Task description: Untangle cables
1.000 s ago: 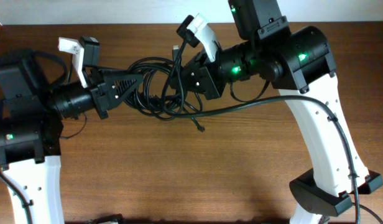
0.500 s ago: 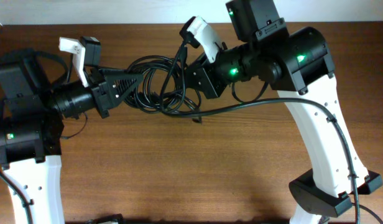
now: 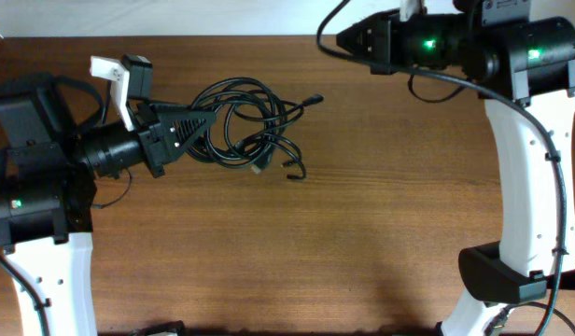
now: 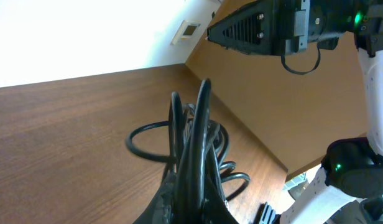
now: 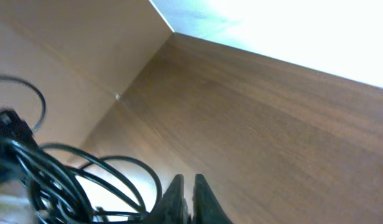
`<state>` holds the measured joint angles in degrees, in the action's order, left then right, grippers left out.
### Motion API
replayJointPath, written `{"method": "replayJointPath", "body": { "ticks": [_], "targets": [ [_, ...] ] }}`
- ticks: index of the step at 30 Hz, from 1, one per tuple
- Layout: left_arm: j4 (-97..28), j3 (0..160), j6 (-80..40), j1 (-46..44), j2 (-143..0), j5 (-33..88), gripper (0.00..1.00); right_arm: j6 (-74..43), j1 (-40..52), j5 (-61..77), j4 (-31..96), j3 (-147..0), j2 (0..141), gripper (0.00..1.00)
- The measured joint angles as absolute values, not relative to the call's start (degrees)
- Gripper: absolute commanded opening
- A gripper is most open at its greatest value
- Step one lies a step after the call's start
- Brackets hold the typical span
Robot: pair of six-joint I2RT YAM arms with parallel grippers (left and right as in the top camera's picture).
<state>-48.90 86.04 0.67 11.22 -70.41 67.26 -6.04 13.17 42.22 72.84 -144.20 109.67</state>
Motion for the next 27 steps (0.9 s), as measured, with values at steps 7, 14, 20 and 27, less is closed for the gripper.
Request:
{"method": "replayJointPath", "body": {
  "ticks": [7,14,20,27],
  "targets": [
    [-47.72,86.04,0.67,11.22,-70.41,66.78,0.02,-5.58,15.2,47.57,86.32,-144.22,109.67,0.39],
    [-42.61,86.04,6.96,11.22,-70.41,65.95,0.02,-4.25,24.45,47.99,88.64,-144.2,109.65,0.4],
    [-41.63,86.04,12.25,11.22,-70.41,66.0,0.07,-4.93,26.2,47.9,84.16,-144.2,109.65,0.56],
    [-39.55,86.04,12.4,11.22,-70.41,74.32,0.13,-1.83,26.2,43.38,88.29,-144.2,109.65,0.56]
  ]
}}
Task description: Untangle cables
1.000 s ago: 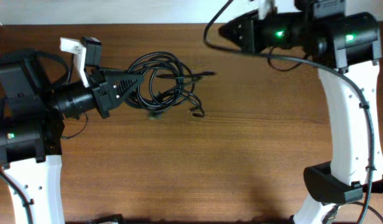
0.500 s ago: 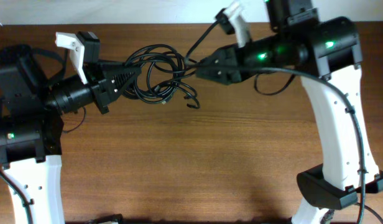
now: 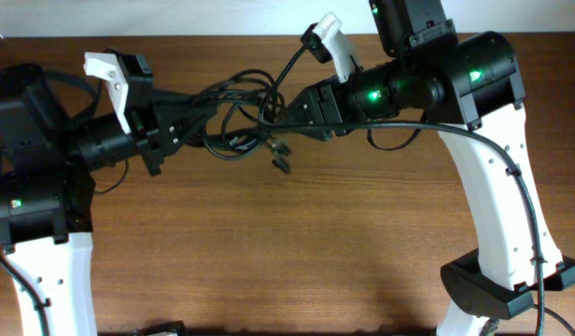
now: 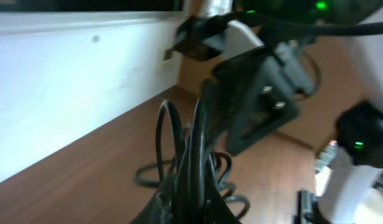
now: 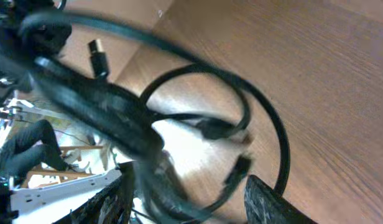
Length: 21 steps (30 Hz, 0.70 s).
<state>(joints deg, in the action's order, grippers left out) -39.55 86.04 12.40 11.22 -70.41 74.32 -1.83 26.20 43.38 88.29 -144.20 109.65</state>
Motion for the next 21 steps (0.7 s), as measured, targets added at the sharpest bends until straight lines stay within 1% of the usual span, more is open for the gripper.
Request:
{"method": "replayJointPath", "body": {
  "ticks": [7,8,9,11,12,15,18,19,21],
  "targets": [
    [-36.34,86.04,10.98,11.22,-70.39,85.67,0.15,1.58,26.2,41.78,89.62,-144.2,109.65,0.56],
    [-36.21,86.04,10.48,11.22,-70.39,86.61,0.21,1.85,26.2,41.47,89.65,-144.2,109.65,0.56],
    [-36.12,86.04,10.24,11.22,-70.39,87.07,0.34,2.02,26.2,41.15,89.97,-144.2,109.65,0.56],
    [-36.1,86.04,9.85,11.22,-70.39,87.64,0.46,2.17,26.2,39.68,91.13,-144.2,109.65,0.56],
    [-36.14,86.04,9.45,11.22,-70.39,87.92,0.49,2.26,26.2,37.82,92.44,-144.2,109.65,0.57],
    [-36.18,86.04,8.16,11.22,-70.39,86.83,0.48,2.46,26.2,32.82,94.94,-144.2,109.67,0.57],
    [-39.2,86.04,4.38,11.22,-70.39,79.13,0.46,2.81,26.22,30.87,96.14,-144.2,109.67,0.57],
    [-41.91,86.04,2.55,11.22,-70.39,73.89,0.46,3.2,26.28,30.48,96.73,-144.2,109.67,0.57],
    [-43.11,86.04,-0.91,11.22,-70.39,66.06,0.47,4.23,27.22,29.93,96.84,-143.11,109.58,0.57]
  ]
}}
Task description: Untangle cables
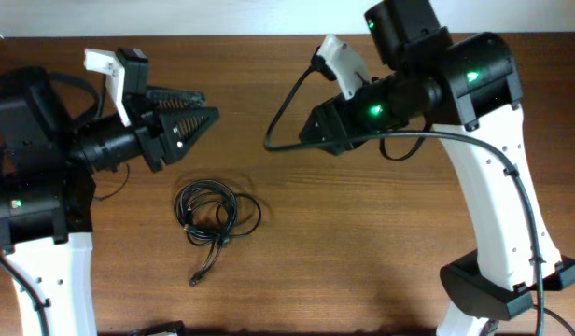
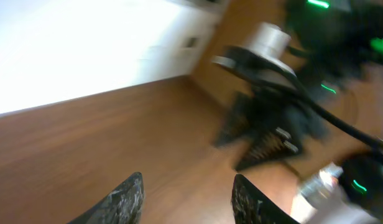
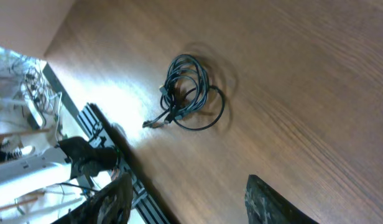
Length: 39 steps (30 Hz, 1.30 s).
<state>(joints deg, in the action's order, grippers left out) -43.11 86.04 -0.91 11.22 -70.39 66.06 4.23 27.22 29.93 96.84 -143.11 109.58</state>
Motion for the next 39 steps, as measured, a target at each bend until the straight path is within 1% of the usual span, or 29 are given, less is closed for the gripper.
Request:
{"method": "replayJointPath", "body": {
  "ticks": [2,4,6,8,9,11,13,14,19,21,23,27,29,33,34,37,38,39],
  "targets": [
    [-43.2,86.04,-6.2,11.22,-70.41,58.37,0.48,6.02,30.17,29.76,96.01,-137.08,109.58,0.57],
    [-43.57,86.04,-8.56,11.22,-70.39,54.85,0.47,7.84,32.71,29.78,92.79,-129.34,109.58,0.57],
    [-44.97,86.04,-10.15,11.22,-70.39,51.79,0.48,12.05,35.27,29.76,89.01,-120.01,110.19,0.57],
    [-46.78,86.04,-11.16,11.22,-70.39,48.66,0.48,17.65,36.88,29.78,87.81,-115.13,110.61,0.57],
    [-47.75,86.04,-11.64,11.22,-70.39,47.29,0.48,23.81,38.11,29.8,87.77,-112.75,110.65,0.58],
    [-49.15,86.04,-12.05,11.22,-70.39,45.15,0.48,31.44,39.77,29.8,87.2,-110.76,110.63,0.61],
    [-51.05,86.04,-12.29,11.22,-70.39,44.03,0.48,39.2,41.52,29.8,82.11,-108.29,110.56,0.61],
    [-52.18,86.04,-12.49,11.22,-70.39,43.88,0.48,40.75,42.02,29.8,79.66,-107.13,110.52,0.61],
    [-56.36,86.04,-12.73,11.22,-70.39,43.24,0.52,43.72,45.87,29.8,66.02,-98.04,110.43,0.61],
    [-56.38,86.04,-12.78,11.22,-70.39,43.16,0.56,43.97,47.27,29.78,61.34,-94.06,110.5,0.61],
    [-56.4,86.04,-12.93,11.22,-70.39,43.03,0.61,46.76,48.75,29.8,53.45,-88.66,110.54,0.61],
    [-56.42,86.04,-13.08,11.22,-70.39,43.03,0.64,51.44,49.95,29.8,41.43,-81.62,110.54,0.61],
    [-56.42,86.04,-13.08,11.22,-70.39,43.0,0.65,52.21,50.0,29.78,37.91,-80.42,110.54,0.48],
    [-56.45,86.04,-13.08,11.22,-70.39,42.37,0.65,52.86,50.0,29.8,33.63,-80.29,110.59,0.49],
    [-56.42,86.04,-13.08,11.22,-70.39,42.33,0.65,52.88,50.0,29.8,32.93,-80.29,110.78,0.54],
    [-56.42,86.04,-13.08,11.22,-70.39,41.93,0.65,52.93,50.04,30.04,32.51,-80.29,113.3,0.53],
    [-56.45,86.04,-13.08,11.22,-70.39,41.89,0.65,52.77,50.11,30.04,32.51,-80.29,114.48,0.34],
    [-56.42,86.04,-13.08,11.22,-70.39,41.89,0.65,52.64,50.22,30.04,32.42,-80.29,115.13,0.09]
  ]
}}
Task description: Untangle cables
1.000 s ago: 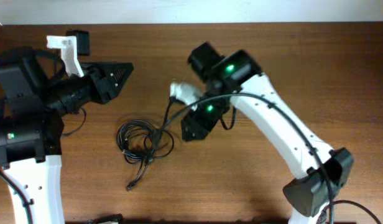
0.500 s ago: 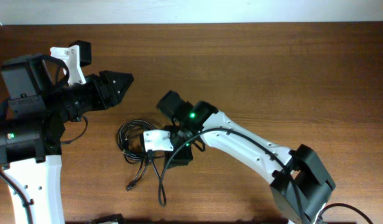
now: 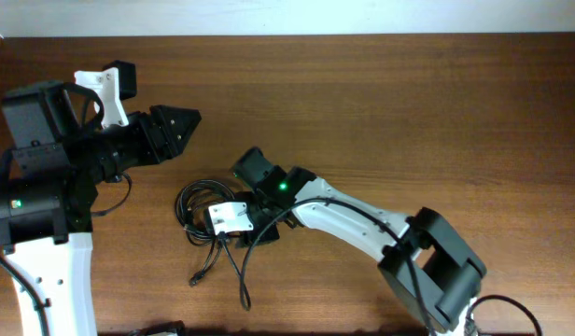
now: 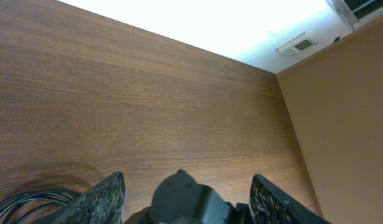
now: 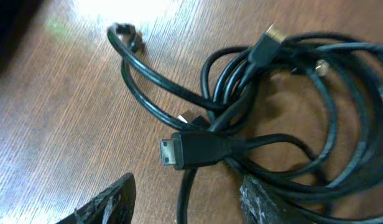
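The black cable bundle (image 3: pixel 202 207) lies coiled on the wooden table, left of centre. One plug end (image 3: pixel 194 278) trails toward the front. My right gripper (image 3: pixel 239 224) is low at the bundle's right side and open. In the right wrist view the right gripper (image 5: pixel 186 182) straddles one black strand (image 5: pixel 184 196), just below a flat plug (image 5: pixel 201 151) and the loops (image 5: pixel 316 124). My left gripper (image 3: pixel 180 126) hangs open above and behind the bundle, holding nothing. In the left wrist view the left gripper (image 4: pixel 188 178) looks down on the right arm; a cable loop (image 4: pixel 30 202) shows at bottom left.
The right arm (image 3: pixel 362 219) stretches diagonally across the table's middle from the front right. A black strand (image 3: pixel 243 289) runs from under the right gripper toward the front edge. Bare wood (image 3: pixel 409 103) fills the back and right.
My right gripper was raised over the table's middle back; now it is down at the right side of the bundle, still open. The left gripper stays open and has shifted slightly. The bundle lies about where it was.
First my left gripper was shut on the bundle at the back left, the right gripper shut far off at the back right. Then both grippers were in the bundle. Then it lay loose at front left with both grippers open above. Now the right gripper straddles a strand.
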`<state>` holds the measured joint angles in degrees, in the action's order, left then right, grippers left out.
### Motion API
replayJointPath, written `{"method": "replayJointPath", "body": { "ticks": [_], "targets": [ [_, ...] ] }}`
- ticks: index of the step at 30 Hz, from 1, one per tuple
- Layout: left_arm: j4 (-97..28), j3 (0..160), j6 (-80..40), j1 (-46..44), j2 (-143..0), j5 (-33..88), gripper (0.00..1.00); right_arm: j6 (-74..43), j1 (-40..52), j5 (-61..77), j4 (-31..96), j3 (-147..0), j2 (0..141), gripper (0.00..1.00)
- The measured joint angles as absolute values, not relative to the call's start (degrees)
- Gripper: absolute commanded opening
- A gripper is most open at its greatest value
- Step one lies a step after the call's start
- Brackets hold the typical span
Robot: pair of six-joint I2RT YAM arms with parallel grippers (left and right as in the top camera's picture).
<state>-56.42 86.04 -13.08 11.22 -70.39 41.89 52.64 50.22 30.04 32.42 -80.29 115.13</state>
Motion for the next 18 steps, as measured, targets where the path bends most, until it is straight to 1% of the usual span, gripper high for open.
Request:
{"method": "replayJointPath", "body": {
  "ticks": [1,8,13,18],
  "targets": [
    [-56.42,86.04,-13.08,11.22,-70.39,41.63,0.65,52.51,50.52,30.06,31.9,-80.29,116.09,0.04],
    [-56.42,86.04,-13.08,11.22,-70.39,41.25,0.64,51.68,51.07,30.22,29.65,-80.23,116.68,0.04],
    [-56.45,86.04,-13.08,11.22,-70.39,41.08,0.65,48.62,50.52,25.71,27.97,-82.43,116.2,0.04],
    [-56.49,86.04,-13.06,11.22,-70.39,41.06,0.66,44.95,47.62,20.43,27.97,-84.53,104.27,0.04]
  ]
}}
